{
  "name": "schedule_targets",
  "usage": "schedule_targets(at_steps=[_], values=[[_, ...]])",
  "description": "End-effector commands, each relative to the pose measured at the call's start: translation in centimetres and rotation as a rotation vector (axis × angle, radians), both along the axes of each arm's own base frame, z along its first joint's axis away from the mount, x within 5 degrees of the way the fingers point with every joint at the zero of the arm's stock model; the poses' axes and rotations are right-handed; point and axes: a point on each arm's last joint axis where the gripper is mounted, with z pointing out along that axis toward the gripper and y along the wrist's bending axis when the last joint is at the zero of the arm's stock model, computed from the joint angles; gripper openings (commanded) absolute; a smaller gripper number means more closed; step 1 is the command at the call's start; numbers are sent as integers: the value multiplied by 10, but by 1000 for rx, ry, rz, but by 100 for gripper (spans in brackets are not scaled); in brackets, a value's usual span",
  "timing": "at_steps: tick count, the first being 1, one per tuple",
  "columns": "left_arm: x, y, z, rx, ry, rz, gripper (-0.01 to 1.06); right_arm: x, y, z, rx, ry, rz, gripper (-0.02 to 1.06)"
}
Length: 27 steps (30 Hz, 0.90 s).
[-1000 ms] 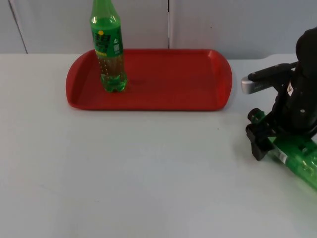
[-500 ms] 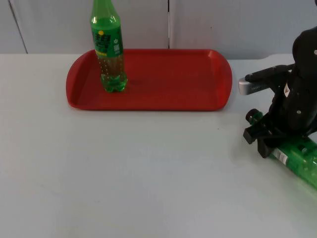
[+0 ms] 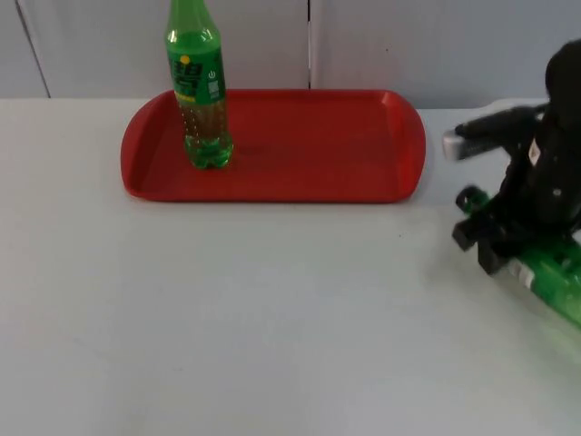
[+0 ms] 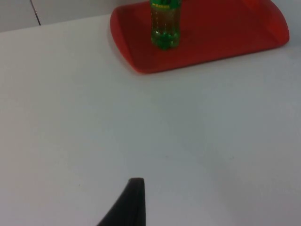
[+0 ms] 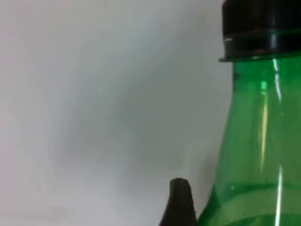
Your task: Place the bottle upright on the tray.
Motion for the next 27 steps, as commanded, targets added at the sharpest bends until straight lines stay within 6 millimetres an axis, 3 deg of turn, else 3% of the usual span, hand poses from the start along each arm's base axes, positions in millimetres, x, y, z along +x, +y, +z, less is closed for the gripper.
schedule_targets(at_steps=[1, 2, 7, 8, 11, 13, 15, 17, 23, 27], values=[[0, 0, -1, -3, -1, -2, 105, 4, 2, 40, 59, -150, 30, 0], [0, 0, -1, -3, -1, -2, 105, 4, 2, 40, 59, -150, 30, 0], [0, 0, -1, -3, -1, -2, 105, 12, 12, 103, 247, -506, 91, 0], [0, 0, -1, -3, -1, -2, 105, 12, 12, 103, 247, -506, 91, 0], [0, 0, -1, -3, -1, -2, 105, 19, 23, 139, 413, -797, 157, 0], [0, 0, -1, -3, -1, -2, 105, 19, 24, 143, 437, -837, 167, 0], [0, 0, -1, -3, -1, -2, 105, 22, 31, 162, 551, -1040, 224, 0], [0, 0, -1, -1, -1, -1, 105, 24, 34, 168, 605, -1157, 262, 0], [0, 0, -1, -1, -1, -1, 105, 31, 40, 173, 679, -1259, 283, 0], [0, 0, -1, -1, -1, -1, 105, 38, 40, 161, 806, -1327, 203, 0]])
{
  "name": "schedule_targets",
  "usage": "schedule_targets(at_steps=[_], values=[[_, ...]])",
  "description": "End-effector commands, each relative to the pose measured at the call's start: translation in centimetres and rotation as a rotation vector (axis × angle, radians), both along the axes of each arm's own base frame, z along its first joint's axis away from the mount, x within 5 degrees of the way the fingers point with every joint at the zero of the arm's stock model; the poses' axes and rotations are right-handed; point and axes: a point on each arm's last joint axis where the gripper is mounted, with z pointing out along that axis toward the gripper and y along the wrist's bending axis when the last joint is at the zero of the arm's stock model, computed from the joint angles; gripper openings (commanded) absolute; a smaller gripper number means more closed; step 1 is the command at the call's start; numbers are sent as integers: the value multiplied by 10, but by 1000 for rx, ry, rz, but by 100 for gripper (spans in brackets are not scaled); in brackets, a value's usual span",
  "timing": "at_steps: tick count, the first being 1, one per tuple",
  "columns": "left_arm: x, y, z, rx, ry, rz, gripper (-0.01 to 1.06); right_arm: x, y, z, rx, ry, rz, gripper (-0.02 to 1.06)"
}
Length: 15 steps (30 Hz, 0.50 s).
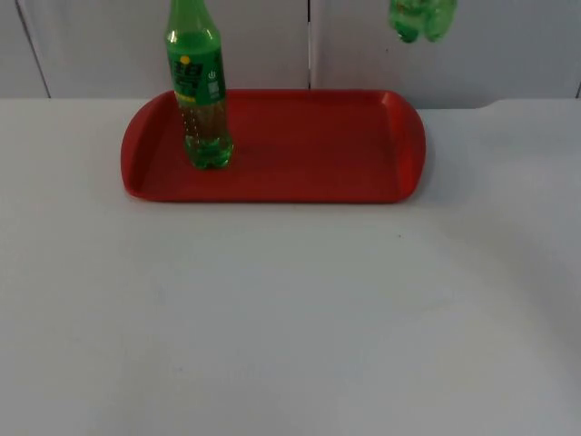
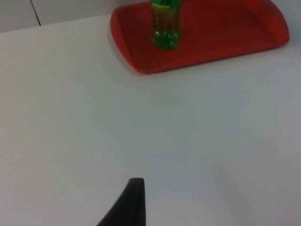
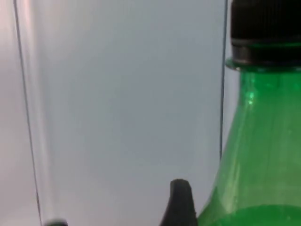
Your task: Place the bottle upright on the tray.
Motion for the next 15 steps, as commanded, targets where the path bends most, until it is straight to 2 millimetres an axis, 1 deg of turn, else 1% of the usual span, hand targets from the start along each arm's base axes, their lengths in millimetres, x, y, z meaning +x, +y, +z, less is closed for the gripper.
schedule_targets(at_steps=[1, 4, 5, 8, 10, 12, 13, 15], values=[[0, 0, -1, -1, -1, -1, 105, 3, -2, 1, 76, -42, -7, 0], [0, 0, -1, -1, -1, -1, 105, 12, 1, -11, 87, -31, -12, 0], [0, 0, -1, -1, -1, -1, 105, 16, 5, -14, 70, -44, 5, 0], [0, 0, -1, -1, -1, -1, 105, 21, 11, -19, 36, -59, 31, 0], [0, 0, -1, -1, -1, -1, 105, 31, 17, -23, 21, -76, 44, 0], [0, 0, -1, -1, -1, -1, 105, 44, 22, -35, 26, -72, 46, 0], [0, 0, -1, -1, -1, -1, 105, 44, 22, -35, 26, -72, 46, 0], [0, 0, -1, -1, -1, -1, 105, 57, 27, -47, 81, -40, 62, 0]])
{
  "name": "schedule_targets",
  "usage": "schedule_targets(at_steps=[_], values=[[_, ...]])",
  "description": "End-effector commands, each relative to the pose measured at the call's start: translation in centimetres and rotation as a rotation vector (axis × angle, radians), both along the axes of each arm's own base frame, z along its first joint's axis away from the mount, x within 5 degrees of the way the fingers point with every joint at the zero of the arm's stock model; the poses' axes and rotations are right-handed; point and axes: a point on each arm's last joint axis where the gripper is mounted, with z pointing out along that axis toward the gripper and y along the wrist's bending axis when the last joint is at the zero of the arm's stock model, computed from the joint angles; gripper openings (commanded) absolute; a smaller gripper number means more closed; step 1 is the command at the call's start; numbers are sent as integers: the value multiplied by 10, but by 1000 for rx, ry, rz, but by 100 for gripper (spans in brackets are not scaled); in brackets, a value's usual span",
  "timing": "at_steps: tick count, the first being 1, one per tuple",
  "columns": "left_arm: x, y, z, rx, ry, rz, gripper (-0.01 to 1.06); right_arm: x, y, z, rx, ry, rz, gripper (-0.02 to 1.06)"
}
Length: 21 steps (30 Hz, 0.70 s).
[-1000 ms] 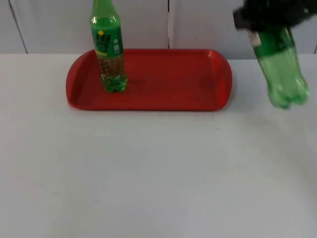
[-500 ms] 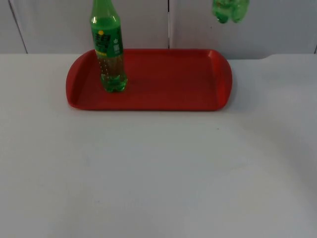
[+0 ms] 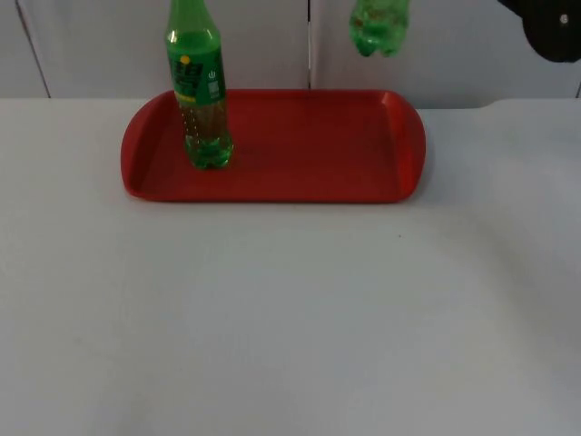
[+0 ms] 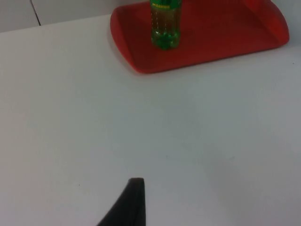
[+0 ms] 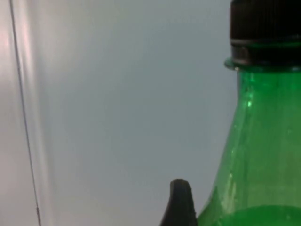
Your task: Place the bottle upright on the tray.
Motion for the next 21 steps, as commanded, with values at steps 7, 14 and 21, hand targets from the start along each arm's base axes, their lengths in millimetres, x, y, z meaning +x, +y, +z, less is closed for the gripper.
schedule_targets(at_steps=[7, 14, 21], values=[[0, 0, -1, -1, -1, -1, 105, 29, 15, -36, 68, -5, 54, 0], [0, 0, -1, -1, -1, -1, 105, 42, 21, -66, 46, 9, 64, 0], [0, 0, -1, -1, -1, -1, 105, 43, 22, -88, 39, 31, 69, 0]])
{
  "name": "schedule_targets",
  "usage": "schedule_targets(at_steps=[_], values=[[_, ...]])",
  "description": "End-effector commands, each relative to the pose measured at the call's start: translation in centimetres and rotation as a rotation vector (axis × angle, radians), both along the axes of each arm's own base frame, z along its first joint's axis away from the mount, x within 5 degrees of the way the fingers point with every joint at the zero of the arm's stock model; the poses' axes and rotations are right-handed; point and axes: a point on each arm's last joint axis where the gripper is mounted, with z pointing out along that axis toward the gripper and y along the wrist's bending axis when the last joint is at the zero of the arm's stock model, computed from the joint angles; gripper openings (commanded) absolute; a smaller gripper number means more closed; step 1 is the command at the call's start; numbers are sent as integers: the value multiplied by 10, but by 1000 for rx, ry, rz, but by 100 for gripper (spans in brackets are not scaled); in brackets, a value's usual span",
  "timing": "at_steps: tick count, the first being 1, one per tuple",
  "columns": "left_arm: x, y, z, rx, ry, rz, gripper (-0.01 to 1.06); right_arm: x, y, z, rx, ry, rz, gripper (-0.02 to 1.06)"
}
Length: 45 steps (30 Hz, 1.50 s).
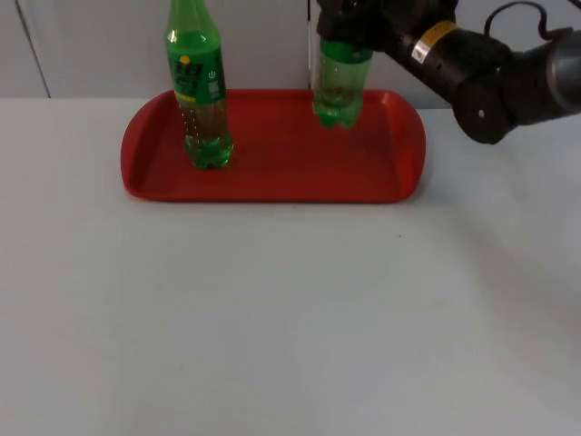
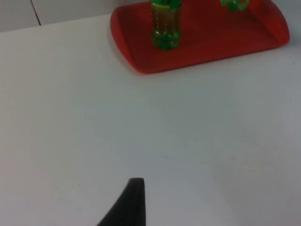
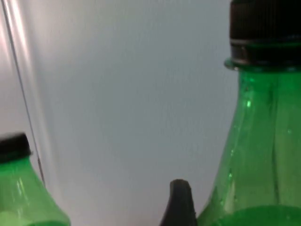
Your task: Place the bottle upright on the tray.
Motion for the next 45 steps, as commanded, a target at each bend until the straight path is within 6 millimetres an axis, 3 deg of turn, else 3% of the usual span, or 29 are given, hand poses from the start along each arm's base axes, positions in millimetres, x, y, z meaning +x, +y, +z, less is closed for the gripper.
schedule_targets(at_steps=[1, 8, 31, 34, 35, 39, 40, 43, 45], values=[[0, 0, -1, -1, -1, -1, 105, 0, 0, 2, 20, -35, 13, 0], [0, 0, -1, -1, -1, -1, 105, 0, 0, -17, 11, -8, 15, 0], [0, 0, -1, -1, -1, -1, 105, 3, 0, -28, -87, 73, -14, 2], [0, 0, -1, -1, -1, -1, 105, 3, 0, -28, -87, 73, -14, 16], [0, 0, -1, -1, -1, -1, 105, 3, 0, -28, -87, 73, -14, 16], [0, 0, -1, -1, -1, -1, 105, 3, 0, -28, -86, 72, -13, 51], [0, 0, -1, -1, -1, -1, 105, 3, 0, -28, -86, 72, -13, 51], [0, 0, -1, -1, -1, -1, 105, 3, 0, -28, -86, 72, -13, 74], [0, 0, -1, -1, -1, -1, 105, 3, 0, -28, -86, 72, -13, 80]])
